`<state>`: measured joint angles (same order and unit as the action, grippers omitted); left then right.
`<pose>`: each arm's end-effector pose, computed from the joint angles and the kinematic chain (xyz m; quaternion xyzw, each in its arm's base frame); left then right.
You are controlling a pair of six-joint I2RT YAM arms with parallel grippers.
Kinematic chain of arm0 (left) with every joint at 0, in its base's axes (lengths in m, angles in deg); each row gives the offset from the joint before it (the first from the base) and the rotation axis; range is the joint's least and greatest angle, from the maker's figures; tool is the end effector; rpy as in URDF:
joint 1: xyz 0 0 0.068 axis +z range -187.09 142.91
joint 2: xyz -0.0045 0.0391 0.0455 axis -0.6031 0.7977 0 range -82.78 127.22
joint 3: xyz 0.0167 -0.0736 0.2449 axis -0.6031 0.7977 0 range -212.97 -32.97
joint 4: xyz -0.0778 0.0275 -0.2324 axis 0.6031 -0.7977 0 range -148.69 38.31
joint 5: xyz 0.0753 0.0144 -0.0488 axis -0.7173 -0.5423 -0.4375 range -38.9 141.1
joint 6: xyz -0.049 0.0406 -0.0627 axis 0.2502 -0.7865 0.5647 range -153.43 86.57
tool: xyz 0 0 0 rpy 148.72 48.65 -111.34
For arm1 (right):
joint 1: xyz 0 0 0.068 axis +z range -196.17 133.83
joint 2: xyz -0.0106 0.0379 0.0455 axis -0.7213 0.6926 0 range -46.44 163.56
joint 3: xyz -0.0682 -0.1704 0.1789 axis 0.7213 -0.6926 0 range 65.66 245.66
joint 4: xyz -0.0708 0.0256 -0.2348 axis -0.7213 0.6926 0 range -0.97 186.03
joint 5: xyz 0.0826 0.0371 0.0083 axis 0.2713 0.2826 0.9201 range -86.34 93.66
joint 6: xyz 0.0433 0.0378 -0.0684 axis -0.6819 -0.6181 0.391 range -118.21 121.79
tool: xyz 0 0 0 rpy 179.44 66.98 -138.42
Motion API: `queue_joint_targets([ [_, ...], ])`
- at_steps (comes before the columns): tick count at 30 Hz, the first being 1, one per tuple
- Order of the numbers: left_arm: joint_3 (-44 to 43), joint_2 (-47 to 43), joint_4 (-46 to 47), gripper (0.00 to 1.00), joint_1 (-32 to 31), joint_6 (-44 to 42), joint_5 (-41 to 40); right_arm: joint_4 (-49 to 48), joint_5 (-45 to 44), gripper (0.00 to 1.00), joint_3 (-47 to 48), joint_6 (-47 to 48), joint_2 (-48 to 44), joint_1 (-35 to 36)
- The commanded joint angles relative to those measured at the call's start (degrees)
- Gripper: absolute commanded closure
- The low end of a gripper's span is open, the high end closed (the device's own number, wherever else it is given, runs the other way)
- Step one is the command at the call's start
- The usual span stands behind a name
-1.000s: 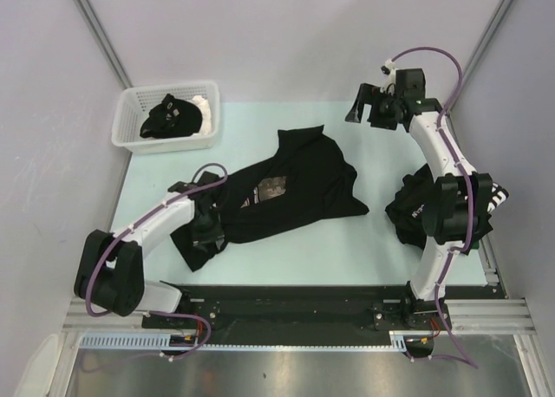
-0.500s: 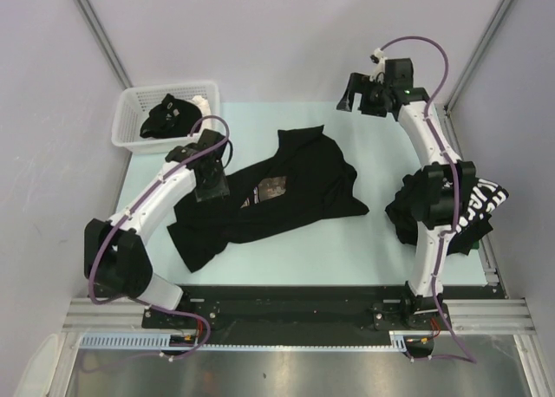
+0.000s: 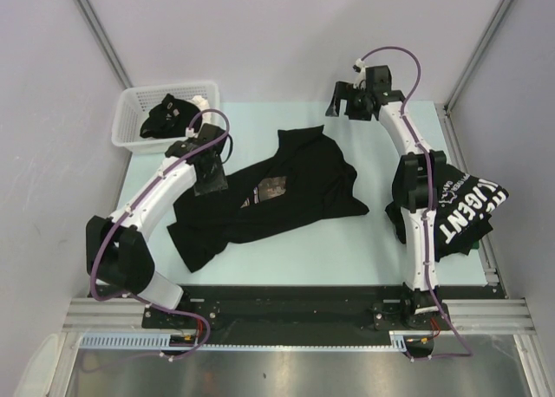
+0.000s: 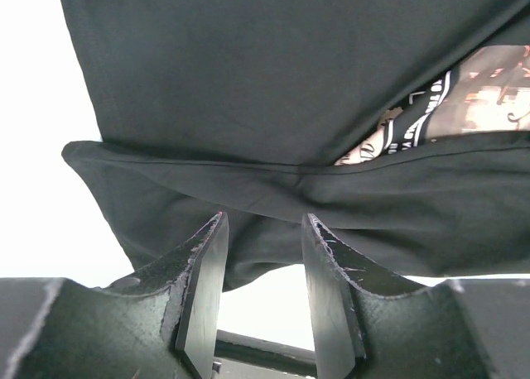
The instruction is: Fold and stack the t-shirts
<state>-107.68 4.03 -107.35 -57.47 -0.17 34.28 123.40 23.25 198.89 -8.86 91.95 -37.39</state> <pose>0.2888 -0.0827 0.2316 -0.1369 0.9614 0.0420 0.2351 0.5425 0.1108 0.2218 -0.0579 0.8924 0.2226 0.3881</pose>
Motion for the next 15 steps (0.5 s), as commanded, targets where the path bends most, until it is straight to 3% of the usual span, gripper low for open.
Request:
queue_joint_targets([
  [1,-2.4,-0.5,0.1,0.55,0.7,-1.7,-0.4,-1.8,2.9,0.01,2.0,-2.9,-1.4,0.0],
  [8,5.3,-2.6,2.2,0.54,-0.1,0.4,7.1,-5.2,2.7,0.0,-20.6,-6.0,-20.2,0.4],
  [13,11.2,-7.7,4.9,0.59,-1.0,0.6,11.0,5.1,-0.6,0.0,-30.4,-1.9,-29.6,2.9],
  [15,12.6,-9.7,5.6,0.65,-1.1,-0.1,11.9,5.7,-1.8,0.0,-35.3,-0.9,-33.3,4.8],
])
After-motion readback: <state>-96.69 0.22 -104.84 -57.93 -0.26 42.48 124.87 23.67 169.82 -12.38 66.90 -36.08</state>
